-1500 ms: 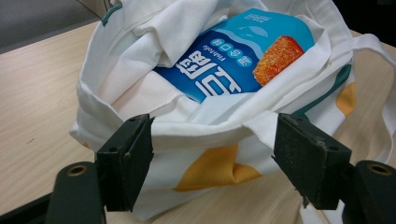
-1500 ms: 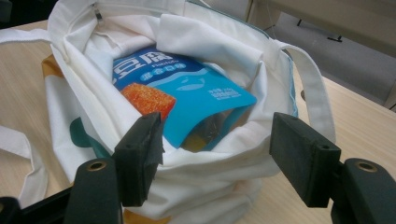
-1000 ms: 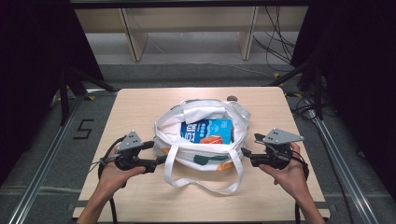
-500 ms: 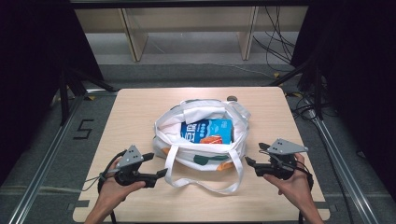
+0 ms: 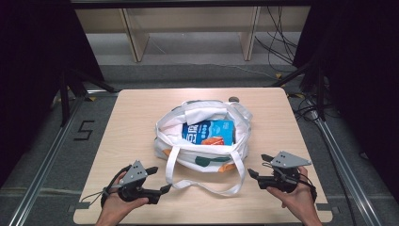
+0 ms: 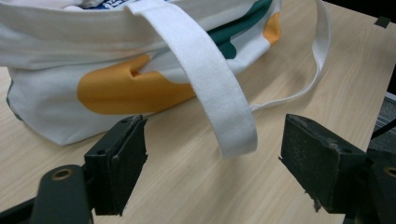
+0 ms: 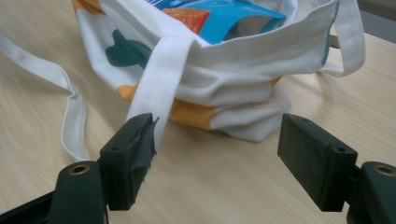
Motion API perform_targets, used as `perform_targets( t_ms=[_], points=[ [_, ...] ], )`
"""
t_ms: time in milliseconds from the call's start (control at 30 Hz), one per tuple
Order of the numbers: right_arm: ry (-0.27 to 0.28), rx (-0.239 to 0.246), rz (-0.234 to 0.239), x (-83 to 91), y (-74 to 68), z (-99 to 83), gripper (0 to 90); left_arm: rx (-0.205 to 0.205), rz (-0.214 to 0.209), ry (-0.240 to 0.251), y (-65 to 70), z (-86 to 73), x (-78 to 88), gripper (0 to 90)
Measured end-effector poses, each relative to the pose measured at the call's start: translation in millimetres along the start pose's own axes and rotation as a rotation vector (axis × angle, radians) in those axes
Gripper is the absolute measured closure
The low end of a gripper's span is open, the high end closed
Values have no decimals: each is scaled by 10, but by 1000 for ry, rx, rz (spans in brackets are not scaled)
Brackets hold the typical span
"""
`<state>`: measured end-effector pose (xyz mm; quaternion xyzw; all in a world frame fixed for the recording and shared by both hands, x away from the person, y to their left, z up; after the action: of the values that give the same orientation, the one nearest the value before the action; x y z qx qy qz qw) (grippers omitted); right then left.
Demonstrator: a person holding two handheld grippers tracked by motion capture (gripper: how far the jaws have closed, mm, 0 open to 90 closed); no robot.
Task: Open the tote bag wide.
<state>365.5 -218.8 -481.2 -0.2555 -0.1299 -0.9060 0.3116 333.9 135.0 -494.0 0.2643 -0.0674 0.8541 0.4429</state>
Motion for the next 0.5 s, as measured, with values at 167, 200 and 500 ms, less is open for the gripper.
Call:
perform_targets(
  t_ms=[167, 200, 500],
  points=[
    [3, 27, 7, 9, -53, -105, 263, 10, -1, -4, 16, -156, -30, 207],
    [3, 27, 7, 9, -53, -105, 263, 10, -1, -4, 16, -156, -30, 203],
    [-47, 8, 36, 42, -216, -330, 211, 10, -8, -18, 102, -323, -57, 193]
  ],
)
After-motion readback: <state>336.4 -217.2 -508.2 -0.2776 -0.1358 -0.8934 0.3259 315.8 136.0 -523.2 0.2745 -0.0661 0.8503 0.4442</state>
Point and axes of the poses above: each handheld gripper's, and its own axes: x roughly backward along the jaws, z roughly out of its top, y roughly to its right, the point moved 7 cm from there along -x, roughly forward along the jaws, and after that the axes turned 4 degrees about -z, right-handed, at the moved point
